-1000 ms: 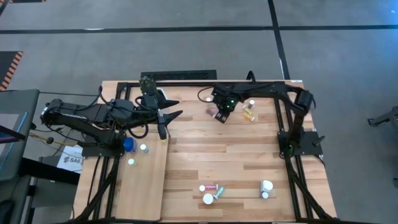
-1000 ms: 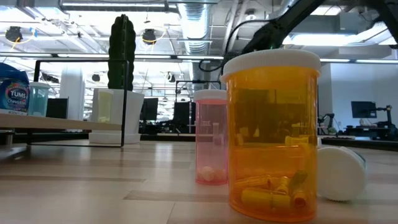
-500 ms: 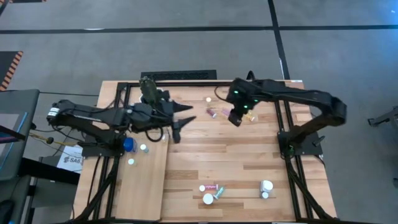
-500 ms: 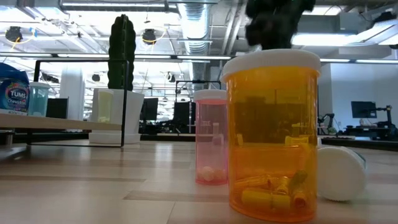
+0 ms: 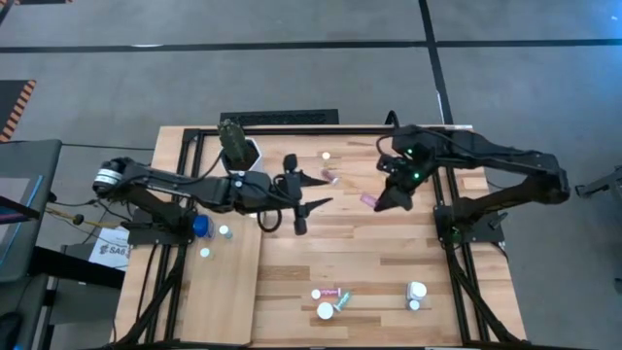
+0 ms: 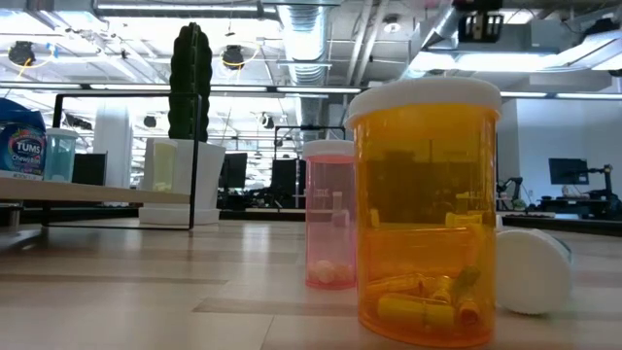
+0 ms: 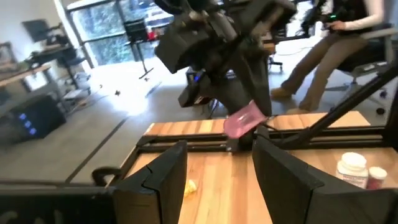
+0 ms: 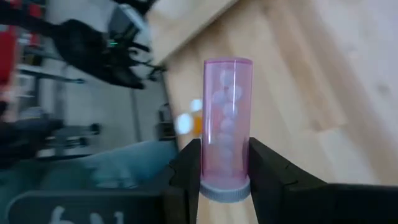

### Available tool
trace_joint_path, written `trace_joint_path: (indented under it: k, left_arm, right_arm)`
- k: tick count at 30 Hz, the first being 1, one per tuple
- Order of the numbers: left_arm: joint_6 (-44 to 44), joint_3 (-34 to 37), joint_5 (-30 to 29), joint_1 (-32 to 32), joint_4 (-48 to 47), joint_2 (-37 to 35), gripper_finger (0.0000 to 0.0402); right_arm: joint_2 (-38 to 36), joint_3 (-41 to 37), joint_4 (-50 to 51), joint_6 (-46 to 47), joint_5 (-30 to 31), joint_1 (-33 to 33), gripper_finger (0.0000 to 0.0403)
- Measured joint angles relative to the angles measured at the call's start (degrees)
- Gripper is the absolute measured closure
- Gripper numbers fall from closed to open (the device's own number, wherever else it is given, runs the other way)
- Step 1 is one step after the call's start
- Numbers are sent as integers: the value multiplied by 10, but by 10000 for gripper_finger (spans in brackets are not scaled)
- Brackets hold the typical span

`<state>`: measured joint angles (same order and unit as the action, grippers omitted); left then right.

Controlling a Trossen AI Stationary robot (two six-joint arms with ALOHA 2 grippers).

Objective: Pick and place medicine bottles onto shelf by color
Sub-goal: Put the top pink pill bottle on the shelf

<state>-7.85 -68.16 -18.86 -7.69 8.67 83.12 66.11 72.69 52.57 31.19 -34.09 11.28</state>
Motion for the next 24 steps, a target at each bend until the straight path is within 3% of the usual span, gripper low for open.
trace_joint_path:
  k: [8,15,19,24]
  left_arm:
    - [11,0,104,0,57,25,226]
    - [33,0,171,-1,60,23,193]
    - [34,0,181,-3,60,23,169]
    - [-27,0,164,-4,80,23,155]
  right_arm:
    - [3,0,-81,82,-33,-71,282]
    - [16,1,-195,166,-36,-107,282]
    - [26,0,-243,208,-44,-118,282]
    - [44,1,-271,243,-53,-133,282]
